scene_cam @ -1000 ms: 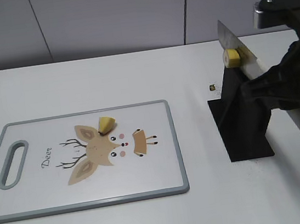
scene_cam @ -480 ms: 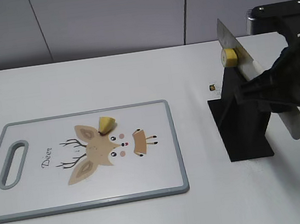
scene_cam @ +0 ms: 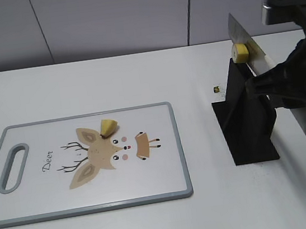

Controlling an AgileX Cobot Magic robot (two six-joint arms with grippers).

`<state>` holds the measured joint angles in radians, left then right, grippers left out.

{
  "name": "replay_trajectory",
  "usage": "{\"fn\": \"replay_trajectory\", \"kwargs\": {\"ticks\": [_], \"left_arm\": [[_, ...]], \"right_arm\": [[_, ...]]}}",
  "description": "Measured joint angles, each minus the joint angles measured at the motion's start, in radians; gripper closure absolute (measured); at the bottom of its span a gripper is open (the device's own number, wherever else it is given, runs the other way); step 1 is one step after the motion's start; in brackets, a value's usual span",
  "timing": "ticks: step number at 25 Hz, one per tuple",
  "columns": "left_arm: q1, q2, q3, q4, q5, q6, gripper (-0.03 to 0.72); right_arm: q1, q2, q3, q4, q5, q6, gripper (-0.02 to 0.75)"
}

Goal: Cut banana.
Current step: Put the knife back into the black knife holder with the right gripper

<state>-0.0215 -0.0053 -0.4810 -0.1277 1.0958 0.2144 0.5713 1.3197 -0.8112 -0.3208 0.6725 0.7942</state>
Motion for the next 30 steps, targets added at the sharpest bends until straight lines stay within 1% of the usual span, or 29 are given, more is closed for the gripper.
{"fn": "replay_trajectory", "kwargs": {"ticks": [9,14,20,25,30], "left_arm": [[0.0,0.0,0.0,0.0,0.0,0.0,0.19],[0.0,0.0,0.0,0.0,0.0,0.0,0.19],[0.0,0.0,0.0,0.0,0.0,0.0,0.19],[0.0,0.0,0.0,0.001,0.0,0.0,0.19],[0.0,0.0,0.0,0.001,0.0,0.0,0.19]], "right_arm": [[0.0,0.011,0.029,0.001,-0.004,-0.006,0.579],[0.0,0.036,0.081,0.01,-0.075,-0.005,0.579],[-0.003,0.047,0.089,0.01,-0.091,-0.018,0.579],[-0.003,0.002,0.089,0.025,-0.104,-0.031,0.579],[-0.003,-0.031,0.078,0.017,-0.083,-0.035,0.58]]}}
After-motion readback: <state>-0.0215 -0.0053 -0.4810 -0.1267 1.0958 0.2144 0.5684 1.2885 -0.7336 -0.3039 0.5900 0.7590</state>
